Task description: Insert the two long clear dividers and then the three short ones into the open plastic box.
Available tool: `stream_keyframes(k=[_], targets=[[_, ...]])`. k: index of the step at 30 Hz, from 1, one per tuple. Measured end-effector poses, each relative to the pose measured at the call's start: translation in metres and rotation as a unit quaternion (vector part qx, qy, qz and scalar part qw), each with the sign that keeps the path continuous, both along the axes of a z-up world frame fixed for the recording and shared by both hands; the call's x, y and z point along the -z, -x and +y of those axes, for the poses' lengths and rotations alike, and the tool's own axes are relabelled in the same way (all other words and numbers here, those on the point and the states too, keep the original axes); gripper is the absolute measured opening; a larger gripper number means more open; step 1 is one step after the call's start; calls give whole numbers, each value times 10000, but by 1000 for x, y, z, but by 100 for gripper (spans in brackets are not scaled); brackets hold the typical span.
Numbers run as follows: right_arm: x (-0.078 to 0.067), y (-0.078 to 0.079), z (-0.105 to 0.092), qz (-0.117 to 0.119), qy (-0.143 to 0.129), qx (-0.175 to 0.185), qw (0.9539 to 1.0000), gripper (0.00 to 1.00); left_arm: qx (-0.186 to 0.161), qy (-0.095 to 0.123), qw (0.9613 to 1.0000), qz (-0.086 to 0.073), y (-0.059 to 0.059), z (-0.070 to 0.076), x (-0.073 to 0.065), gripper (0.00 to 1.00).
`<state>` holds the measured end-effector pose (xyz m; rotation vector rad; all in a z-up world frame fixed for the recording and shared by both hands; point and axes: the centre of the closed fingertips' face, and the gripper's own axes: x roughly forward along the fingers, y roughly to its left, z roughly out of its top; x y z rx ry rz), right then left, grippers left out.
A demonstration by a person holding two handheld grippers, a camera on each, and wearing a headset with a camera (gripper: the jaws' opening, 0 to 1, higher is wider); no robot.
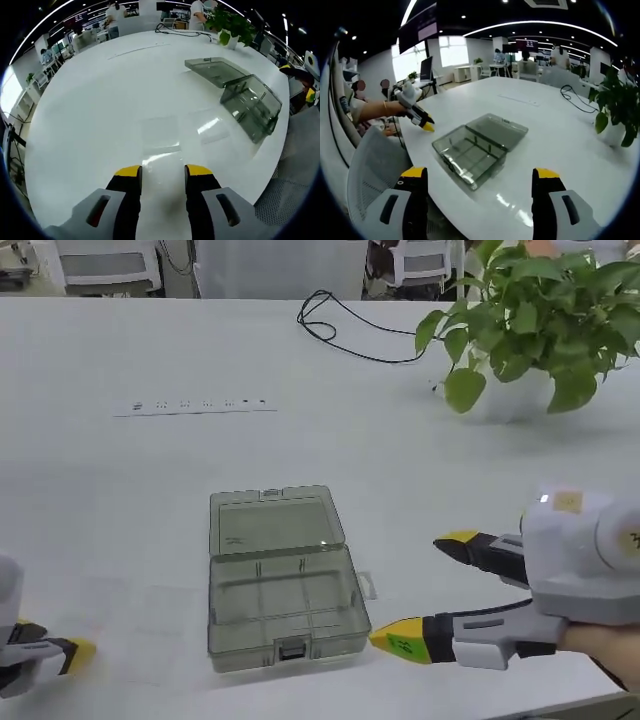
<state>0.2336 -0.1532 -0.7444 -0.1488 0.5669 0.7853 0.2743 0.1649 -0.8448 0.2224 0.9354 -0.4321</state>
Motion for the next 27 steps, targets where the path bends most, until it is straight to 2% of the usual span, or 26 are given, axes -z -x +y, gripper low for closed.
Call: stream_keyframes(k=[8,14,19,22,27], targets=[[1,-3,6,24,-14,3,10000,85,9,-100,9997,210,-3,2,1,33],[5,-4,6,140,2,70,9999,82,34,-176,9992,354,-2,2,2,32],[5,-3,6,253,-101,137,9995,79,21,-207,9990,383,-1,3,2,32],[3,-5,5,183,-171,202,9995,77,33,-234,9990,377,-1,3,2,32],[0,-7,6,233,-327,303,9987,76,12,-269,9990,369,0,4,2,31]])
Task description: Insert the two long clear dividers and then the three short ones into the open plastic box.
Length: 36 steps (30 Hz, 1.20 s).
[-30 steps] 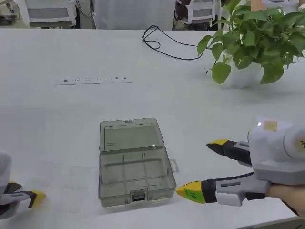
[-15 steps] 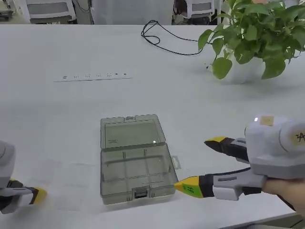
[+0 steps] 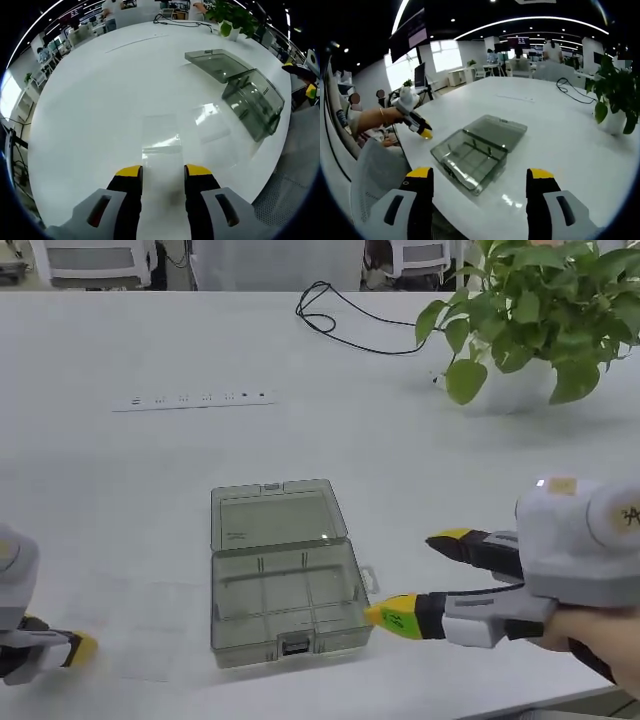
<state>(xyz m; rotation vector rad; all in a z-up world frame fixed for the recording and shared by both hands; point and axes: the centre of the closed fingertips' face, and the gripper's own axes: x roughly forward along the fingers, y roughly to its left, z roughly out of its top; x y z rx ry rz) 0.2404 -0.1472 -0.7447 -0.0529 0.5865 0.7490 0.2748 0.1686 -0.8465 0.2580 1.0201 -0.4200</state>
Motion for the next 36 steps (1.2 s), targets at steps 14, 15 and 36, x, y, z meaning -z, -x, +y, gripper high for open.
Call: stream_keyframes(k=[14,15,36], targets=[[3,2,5,98,3,13,10000,72,-298,304,9990,-150,4,-3,-8,30],[2,1,6,86,-32,34,10000,71,-350,391,9984,-220,3,-5,-10,30],[-28,-13,57,185,-1537,503,9867,42,-1179,2254,9568,-1408,15,-56,-73,30]])
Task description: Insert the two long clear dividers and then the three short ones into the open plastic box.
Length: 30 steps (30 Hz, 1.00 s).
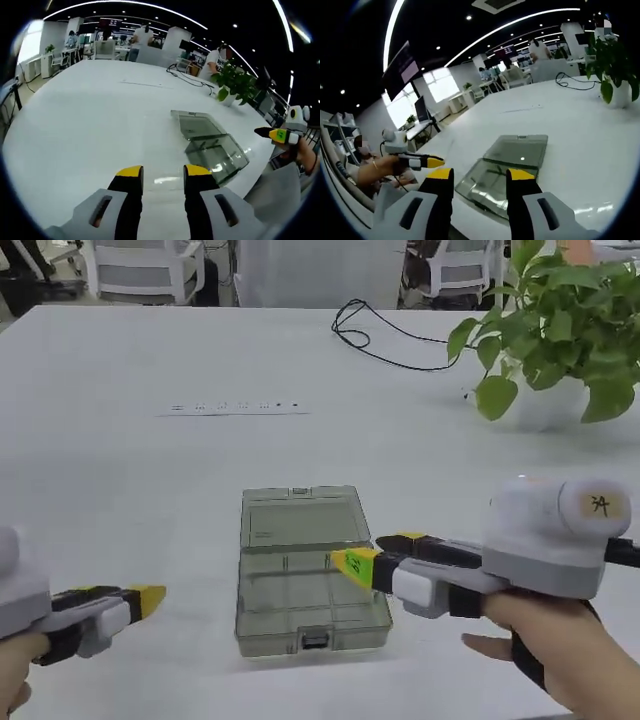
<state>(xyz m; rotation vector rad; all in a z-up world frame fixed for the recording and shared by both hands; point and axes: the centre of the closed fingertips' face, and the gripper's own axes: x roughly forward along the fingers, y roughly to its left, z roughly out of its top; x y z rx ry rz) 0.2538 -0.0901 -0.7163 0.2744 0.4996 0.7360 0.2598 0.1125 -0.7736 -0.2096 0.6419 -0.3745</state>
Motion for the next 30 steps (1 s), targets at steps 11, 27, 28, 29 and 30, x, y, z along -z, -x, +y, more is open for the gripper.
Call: stream_keyframes(k=[11,27,28,29,30], targets=[[-8,6,38,41,-447,-153,9989,34,106,397,9956,-841,11,-33,-37,30],[-19,13,70,-53,-848,-236,9961,27,451,752,9902,-1086,30,-82,-57,30],[-19,13,72,-70,-859,-238,9960,26,473,782,9899,-1087,32,-85,-57,30],[-21,14,74,-70,-934,-258,9953,26,505,801,9894,-1104,33,-88,-58,30],[-22,14,75,-57,-985,-260,9948,26,528,806,9892,-1105,34,-90,-58,30]])
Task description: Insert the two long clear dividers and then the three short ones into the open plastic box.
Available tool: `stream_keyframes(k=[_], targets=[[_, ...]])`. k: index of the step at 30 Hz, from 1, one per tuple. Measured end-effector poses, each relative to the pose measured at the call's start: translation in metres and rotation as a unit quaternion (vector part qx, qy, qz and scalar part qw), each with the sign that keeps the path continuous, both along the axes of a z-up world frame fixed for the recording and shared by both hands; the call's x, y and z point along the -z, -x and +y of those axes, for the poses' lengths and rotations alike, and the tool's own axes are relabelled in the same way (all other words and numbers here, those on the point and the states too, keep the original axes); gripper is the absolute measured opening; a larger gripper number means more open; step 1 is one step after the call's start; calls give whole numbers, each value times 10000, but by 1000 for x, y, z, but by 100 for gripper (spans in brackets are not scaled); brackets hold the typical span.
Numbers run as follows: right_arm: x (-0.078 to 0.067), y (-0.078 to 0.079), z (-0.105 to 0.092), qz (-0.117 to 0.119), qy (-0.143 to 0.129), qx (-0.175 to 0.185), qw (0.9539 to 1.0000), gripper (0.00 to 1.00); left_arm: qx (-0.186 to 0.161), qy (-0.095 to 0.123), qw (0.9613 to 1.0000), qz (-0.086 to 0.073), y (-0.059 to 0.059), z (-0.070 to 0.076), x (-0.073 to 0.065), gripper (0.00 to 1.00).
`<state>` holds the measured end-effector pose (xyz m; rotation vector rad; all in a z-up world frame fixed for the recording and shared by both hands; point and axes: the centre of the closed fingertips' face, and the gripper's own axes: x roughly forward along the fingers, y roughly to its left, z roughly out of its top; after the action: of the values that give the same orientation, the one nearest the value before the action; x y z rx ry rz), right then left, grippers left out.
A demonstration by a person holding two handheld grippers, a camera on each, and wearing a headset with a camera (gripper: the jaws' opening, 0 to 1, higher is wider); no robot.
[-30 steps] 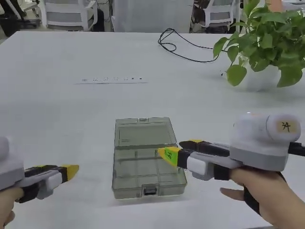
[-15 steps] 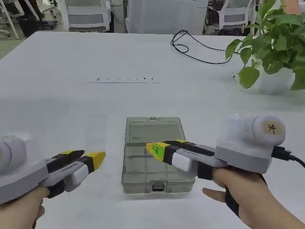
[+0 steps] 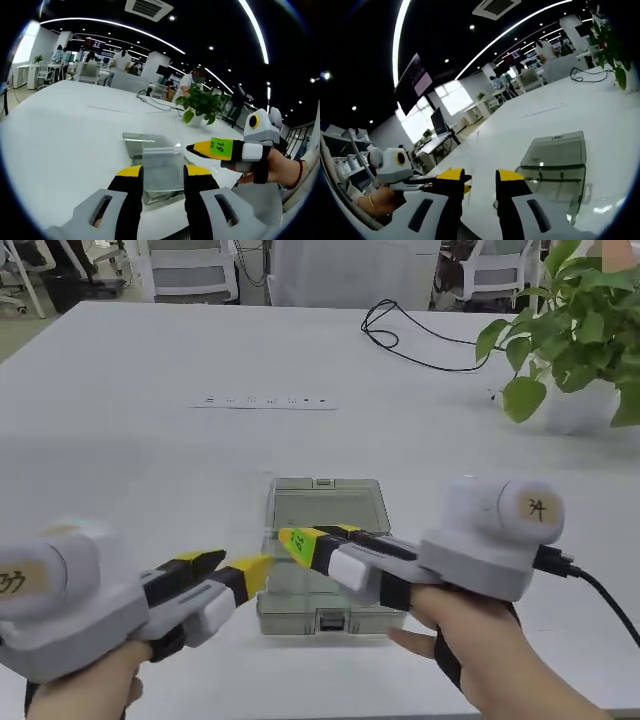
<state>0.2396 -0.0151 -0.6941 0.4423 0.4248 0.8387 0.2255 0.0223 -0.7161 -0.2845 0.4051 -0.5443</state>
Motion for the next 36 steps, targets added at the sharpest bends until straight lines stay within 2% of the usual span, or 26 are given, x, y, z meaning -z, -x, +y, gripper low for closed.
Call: stream_keyframes(k=[6,11,13,21,26,33,36], targets=[[2,3,8,49,-7,-31,10000,22,166,34,9999,-27,7,-15,-1,30],[5,3,10,87,6,40,10000,16,258,72,9996,-43,9,-20,-2,30],[7,3,11,185,0,58,9998,14,279,65,9996,-57,9,-21,-3,30],[8,0,11,259,-76,192,9995,7,382,58,9992,-57,11,-26,-3,30],[7,-1,11,297,-151,242,9992,7,384,52,9992,-49,10,-26,-4,30],[8,-2,10,437,-204,286,9984,7,437,97,9990,5,9,-27,-4,30],[9,-2,10,483,-196,284,9982,6,464,127,9988,99,8,-28,-2,30]])
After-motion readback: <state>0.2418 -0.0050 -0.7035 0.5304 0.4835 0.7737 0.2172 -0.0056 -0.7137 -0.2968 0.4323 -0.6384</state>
